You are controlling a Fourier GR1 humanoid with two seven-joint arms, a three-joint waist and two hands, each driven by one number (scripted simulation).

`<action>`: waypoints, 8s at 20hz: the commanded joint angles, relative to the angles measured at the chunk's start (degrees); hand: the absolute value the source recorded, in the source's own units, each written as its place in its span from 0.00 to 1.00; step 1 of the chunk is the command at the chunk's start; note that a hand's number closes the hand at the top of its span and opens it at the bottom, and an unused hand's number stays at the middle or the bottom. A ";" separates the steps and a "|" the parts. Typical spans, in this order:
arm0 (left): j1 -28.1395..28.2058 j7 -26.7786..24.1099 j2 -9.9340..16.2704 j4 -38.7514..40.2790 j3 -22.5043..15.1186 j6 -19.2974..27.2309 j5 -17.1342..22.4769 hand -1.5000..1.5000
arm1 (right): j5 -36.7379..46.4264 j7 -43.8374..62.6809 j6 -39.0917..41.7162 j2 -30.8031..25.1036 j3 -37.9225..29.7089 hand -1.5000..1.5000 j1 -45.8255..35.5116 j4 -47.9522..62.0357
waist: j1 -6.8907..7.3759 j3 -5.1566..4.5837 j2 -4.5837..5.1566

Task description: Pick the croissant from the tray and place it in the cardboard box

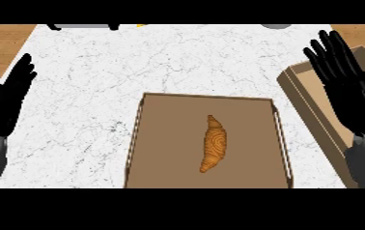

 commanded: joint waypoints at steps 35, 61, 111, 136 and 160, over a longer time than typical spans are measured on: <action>0.12 -0.14 -17.56 -6.15 -1.73 2.16 7.65 0.50 | 59.18 76.71 -2.60 -2.36 29.18 0.00 7.55 -39.85 | 1.03 -0.66 1.31; 4.72 1.49 -19.55 -12.70 -0.61 2.81 4.69 0.50 | 75.05 74.88 2.00 23.07 28.99 0.00 1.49 -14.87 | -0.32 -0.46 1.04; 5.62 3.45 -26.75 -12.74 5.19 -3.79 -1.97 0.50 | 79.01 63.25 -10.35 25.33 33.58 1.00 5.44 5.15 | -0.30 -0.44 1.02; 2.14 4.24 -27.14 -10.32 6.51 -4.32 -3.58 0.50 | 92.08 43.85 3.80 14.91 56.02 1.00 3.09 -14.29 | -0.87 -0.47 0.91; 4.99 2.57 -28.33 -12.27 7.10 -5.24 -3.31 0.50 | 87.02 50.77 23.95 19.36 13.11 1.00 -5.28 -43.72 | -0.25 -0.46 1.18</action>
